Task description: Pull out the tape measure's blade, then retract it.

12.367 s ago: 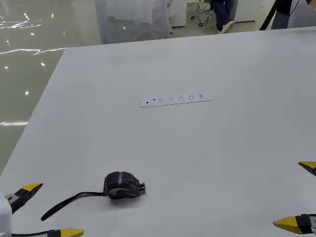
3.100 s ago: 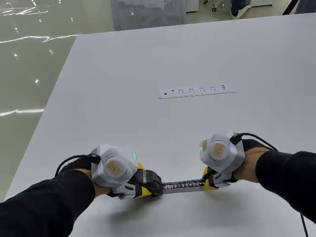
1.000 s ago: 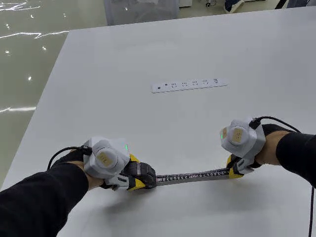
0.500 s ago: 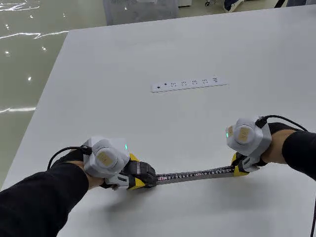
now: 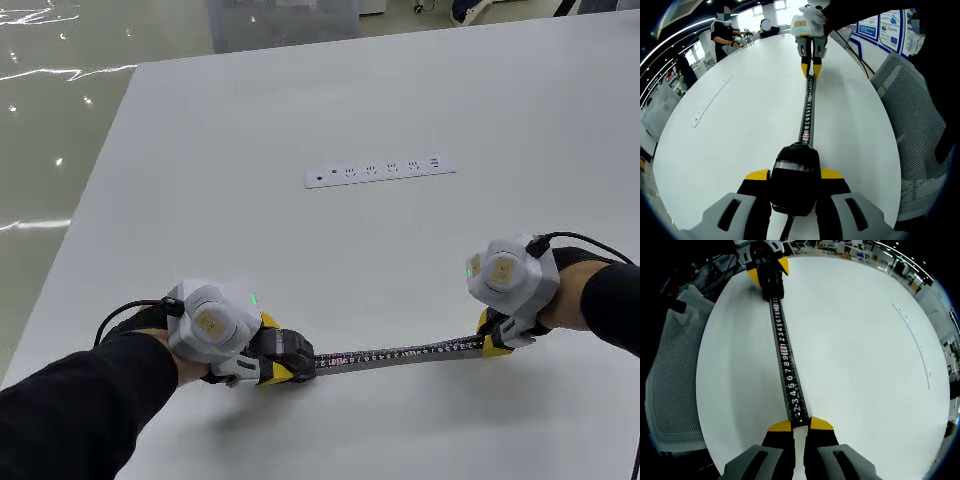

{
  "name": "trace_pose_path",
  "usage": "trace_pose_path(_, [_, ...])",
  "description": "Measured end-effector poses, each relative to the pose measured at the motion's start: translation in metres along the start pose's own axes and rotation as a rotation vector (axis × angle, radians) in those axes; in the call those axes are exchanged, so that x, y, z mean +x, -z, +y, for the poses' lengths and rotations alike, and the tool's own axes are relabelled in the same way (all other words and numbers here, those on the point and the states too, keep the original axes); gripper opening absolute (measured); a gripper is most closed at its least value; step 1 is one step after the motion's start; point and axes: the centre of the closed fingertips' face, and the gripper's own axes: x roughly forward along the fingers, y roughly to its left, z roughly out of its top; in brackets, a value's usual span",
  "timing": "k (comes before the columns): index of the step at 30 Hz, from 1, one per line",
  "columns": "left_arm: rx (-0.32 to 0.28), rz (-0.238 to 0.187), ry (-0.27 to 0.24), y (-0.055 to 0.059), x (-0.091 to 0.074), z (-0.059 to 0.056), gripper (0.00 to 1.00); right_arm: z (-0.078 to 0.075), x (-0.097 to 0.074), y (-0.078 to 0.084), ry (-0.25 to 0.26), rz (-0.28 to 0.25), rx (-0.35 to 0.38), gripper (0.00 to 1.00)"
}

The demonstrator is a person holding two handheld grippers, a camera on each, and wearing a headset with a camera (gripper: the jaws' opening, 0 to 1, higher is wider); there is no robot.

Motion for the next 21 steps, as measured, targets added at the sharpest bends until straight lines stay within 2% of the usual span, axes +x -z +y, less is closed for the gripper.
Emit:
trace_pose_path(9, [-0.002, -0.002, -0.003, 0.0, 0.0, 0.001, 0.28, -0.001, -0.001, 0.013, 0.004, 0.006, 0.013, 0.0])
trace_pose_path(21, [0.0, -0.01, -0.015, -0.001, 0.0, 0.0, 0.29, 0.0, 0.001, 0.01, 0.004, -0.015, 0.007, 0.04])
